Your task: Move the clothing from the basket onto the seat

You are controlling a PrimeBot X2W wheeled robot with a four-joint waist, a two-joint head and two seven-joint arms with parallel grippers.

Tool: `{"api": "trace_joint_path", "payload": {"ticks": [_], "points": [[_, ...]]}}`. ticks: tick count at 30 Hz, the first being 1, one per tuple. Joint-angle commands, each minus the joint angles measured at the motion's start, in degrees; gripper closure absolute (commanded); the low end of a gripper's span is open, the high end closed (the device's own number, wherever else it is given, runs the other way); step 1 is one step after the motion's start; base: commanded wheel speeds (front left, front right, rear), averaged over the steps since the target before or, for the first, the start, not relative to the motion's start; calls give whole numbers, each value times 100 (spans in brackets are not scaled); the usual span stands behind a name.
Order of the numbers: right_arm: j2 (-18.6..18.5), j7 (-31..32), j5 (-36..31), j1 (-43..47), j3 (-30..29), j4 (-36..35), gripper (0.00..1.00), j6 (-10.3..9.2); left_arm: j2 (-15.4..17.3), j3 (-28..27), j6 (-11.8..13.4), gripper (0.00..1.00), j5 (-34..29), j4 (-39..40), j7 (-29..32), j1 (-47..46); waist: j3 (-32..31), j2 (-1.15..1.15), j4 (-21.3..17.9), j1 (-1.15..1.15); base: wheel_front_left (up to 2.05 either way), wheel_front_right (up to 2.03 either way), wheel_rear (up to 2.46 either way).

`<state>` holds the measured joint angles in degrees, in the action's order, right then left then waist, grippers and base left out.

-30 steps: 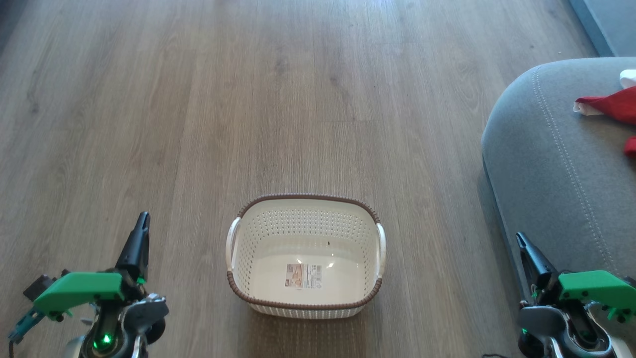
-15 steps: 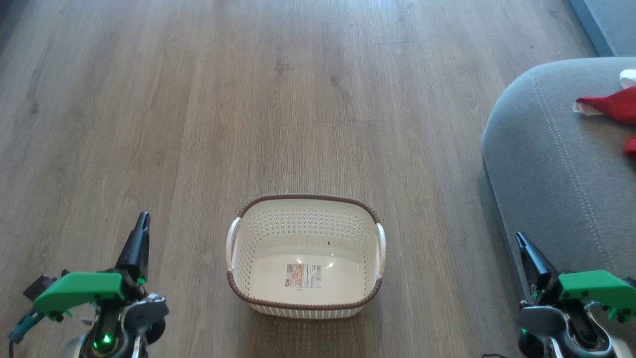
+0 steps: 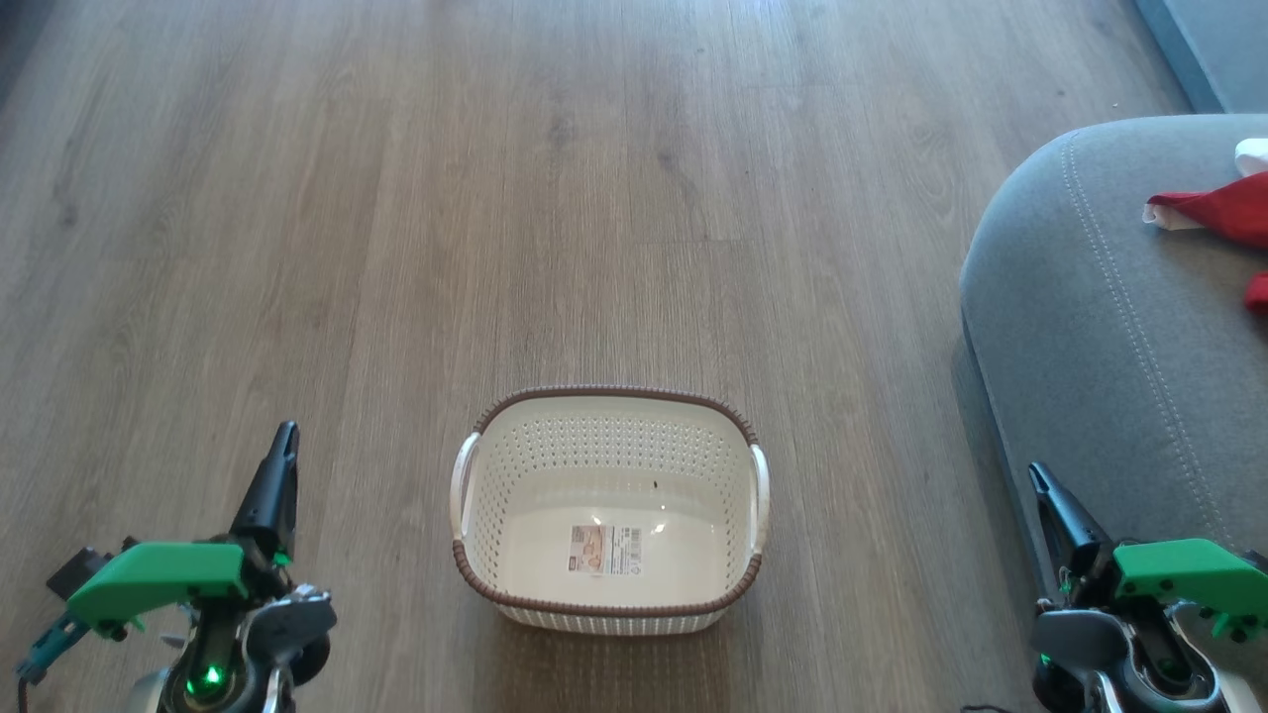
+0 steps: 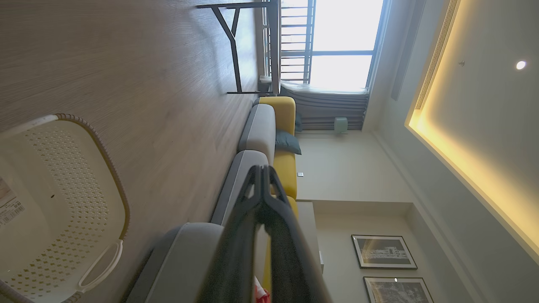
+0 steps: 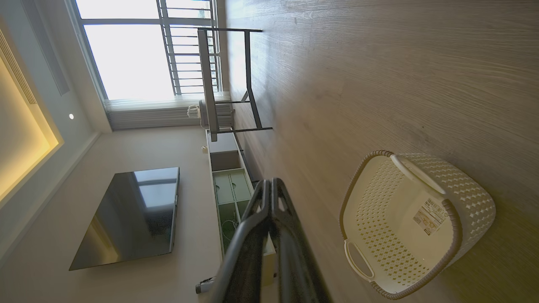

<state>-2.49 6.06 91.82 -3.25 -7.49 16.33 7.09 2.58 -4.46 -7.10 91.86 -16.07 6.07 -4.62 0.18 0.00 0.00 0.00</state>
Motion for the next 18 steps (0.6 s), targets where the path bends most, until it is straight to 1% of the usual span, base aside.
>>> {"api": "trace_joint_path", "payload": {"ticks": [1, 18], "points": [[-39, 42, 35, -293, 97, -231, 100, 40, 30, -206, -39, 100, 31, 202, 41, -157, 0, 0, 0, 0, 0, 0, 0], [-39, 42, 35, -293, 97, -231, 100, 40, 30, -206, -39, 100, 31, 202, 41, -157, 0, 0, 0, 0, 0, 0, 0]]}}
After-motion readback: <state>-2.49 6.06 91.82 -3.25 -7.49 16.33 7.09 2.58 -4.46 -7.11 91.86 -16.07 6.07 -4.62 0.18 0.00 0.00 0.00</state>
